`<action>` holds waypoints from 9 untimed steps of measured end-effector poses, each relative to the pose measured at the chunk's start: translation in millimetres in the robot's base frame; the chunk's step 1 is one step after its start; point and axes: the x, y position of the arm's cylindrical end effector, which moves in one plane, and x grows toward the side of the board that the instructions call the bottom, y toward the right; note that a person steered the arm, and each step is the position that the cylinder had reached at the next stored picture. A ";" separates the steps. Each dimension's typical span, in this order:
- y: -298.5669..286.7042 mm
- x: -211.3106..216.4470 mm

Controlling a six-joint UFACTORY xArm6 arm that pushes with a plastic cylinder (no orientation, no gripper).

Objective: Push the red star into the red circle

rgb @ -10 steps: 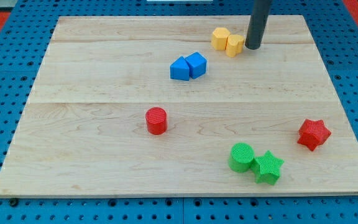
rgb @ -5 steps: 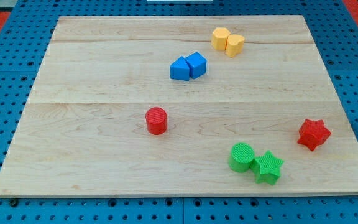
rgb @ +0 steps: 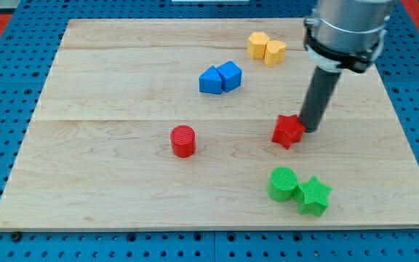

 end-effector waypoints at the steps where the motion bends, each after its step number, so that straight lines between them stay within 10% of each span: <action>1: 0.1 -0.3; 2: 57.8 12.0; 6: -44.1 -28.7; 9: -79.6 25.1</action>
